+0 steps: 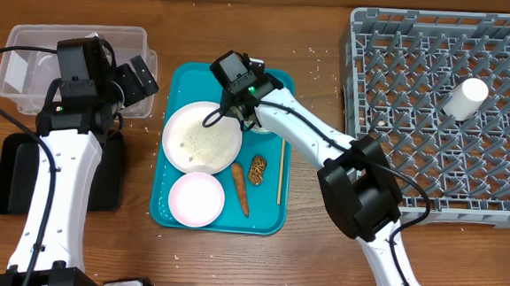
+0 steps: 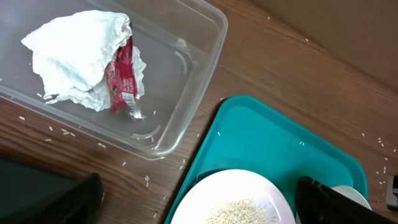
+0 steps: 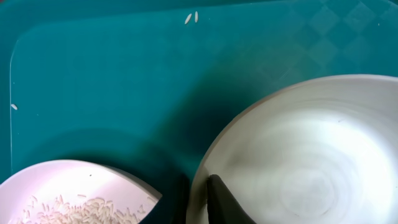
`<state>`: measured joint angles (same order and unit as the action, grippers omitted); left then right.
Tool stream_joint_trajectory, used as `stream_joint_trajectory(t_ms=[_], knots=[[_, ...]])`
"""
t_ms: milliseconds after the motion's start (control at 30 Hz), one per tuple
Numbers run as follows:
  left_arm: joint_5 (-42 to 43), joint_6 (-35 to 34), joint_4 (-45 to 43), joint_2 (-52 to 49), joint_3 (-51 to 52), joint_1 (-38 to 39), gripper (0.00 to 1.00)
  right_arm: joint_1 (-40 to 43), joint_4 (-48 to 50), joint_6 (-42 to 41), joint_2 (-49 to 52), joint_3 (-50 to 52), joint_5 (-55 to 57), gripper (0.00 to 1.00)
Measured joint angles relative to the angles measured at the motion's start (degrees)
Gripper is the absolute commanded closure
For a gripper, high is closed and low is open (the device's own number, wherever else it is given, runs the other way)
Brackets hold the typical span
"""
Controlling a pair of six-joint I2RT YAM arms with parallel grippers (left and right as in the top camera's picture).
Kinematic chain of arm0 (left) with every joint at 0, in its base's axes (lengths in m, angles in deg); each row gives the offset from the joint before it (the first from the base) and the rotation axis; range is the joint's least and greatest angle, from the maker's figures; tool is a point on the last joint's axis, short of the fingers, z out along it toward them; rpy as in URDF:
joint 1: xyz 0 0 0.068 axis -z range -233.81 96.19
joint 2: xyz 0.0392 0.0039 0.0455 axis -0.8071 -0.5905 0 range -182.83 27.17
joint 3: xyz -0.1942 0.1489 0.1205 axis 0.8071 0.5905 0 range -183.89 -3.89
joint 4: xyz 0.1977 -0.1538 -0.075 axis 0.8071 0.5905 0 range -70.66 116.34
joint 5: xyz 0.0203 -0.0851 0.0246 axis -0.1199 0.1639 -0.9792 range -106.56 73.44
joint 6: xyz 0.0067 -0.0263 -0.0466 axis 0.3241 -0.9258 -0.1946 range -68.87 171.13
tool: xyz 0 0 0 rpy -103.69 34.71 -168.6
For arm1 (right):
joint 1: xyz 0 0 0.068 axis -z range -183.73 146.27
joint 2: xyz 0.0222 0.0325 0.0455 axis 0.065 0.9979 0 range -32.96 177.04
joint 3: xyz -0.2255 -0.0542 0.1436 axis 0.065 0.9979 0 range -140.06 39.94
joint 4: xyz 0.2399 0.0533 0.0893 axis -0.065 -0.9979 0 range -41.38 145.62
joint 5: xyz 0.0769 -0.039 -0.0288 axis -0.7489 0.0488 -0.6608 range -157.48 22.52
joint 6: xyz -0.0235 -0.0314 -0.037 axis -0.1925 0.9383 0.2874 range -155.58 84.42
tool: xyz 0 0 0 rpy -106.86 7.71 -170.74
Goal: Sort waste into correct bins and load items into the dishwasher
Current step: 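Move the right gripper back to the small white bowl on the tray, then grasp the white bowl with the right gripper and carry it to the rack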
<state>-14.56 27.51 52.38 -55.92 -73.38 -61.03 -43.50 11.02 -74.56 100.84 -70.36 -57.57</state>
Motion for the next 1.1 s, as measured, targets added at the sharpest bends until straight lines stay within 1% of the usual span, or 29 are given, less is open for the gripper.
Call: stream_joint_trajectory(t_ms=[67, 267, 400, 633, 700, 767, 900, 1033, 1100], knots=[[0.0, 0.0, 0.0, 0.0, 0.0, 0.0, 0.0, 0.0, -0.2, 0.0, 0.0, 0.0, 0.0, 0.96], [0.0, 0.0, 0.0, 0.0, 0.0, 0.0, 0.0, 0.0, -4.1, 0.2, 0.0, -3.1, 1.0, 0.96], [0.0, 0.0, 0.0, 0.0, 0.0, 0.0, 0.0, 0.0, -7.8, 0.2, 0.0, -7.0, 0.8, 0.96], [0.0, 0.0, 0.0, 0.0, 0.0, 0.0, 0.0, 2.7, -20.3, 0.0, -0.1, -18.1, 0.0, 0.96], [0.0, 0.0, 0.0, 0.0, 0.0, 0.0, 0.0, 6.1, -25.4, 0.2, -1.5, -21.0, -0.2, 0.96], [0.0, 0.0, 0.0, 0.0, 0.0, 0.0, 0.0, 9.5, -27.8, 0.6, -3.6, -22.2, -0.5, 0.96], [0.0, 0.0, 0.0, 0.0, 0.0, 0.0, 0.0, 18.9, -29.6, 3.3, -10.7, -22.7, -2.7, 0.96], [0.0, 0.0, 0.0, 0.0, 0.0, 0.0, 0.0, 29.2, -30.8, 7.7, -17.2, -23.7, -10.3, 0.96], [0.0, 0.0, 0.0, 0.0, 0.0, 0.0, 0.0, 35.5, -34.1, 10.4, -19.5, -24.3, -16.2, 0.96]])
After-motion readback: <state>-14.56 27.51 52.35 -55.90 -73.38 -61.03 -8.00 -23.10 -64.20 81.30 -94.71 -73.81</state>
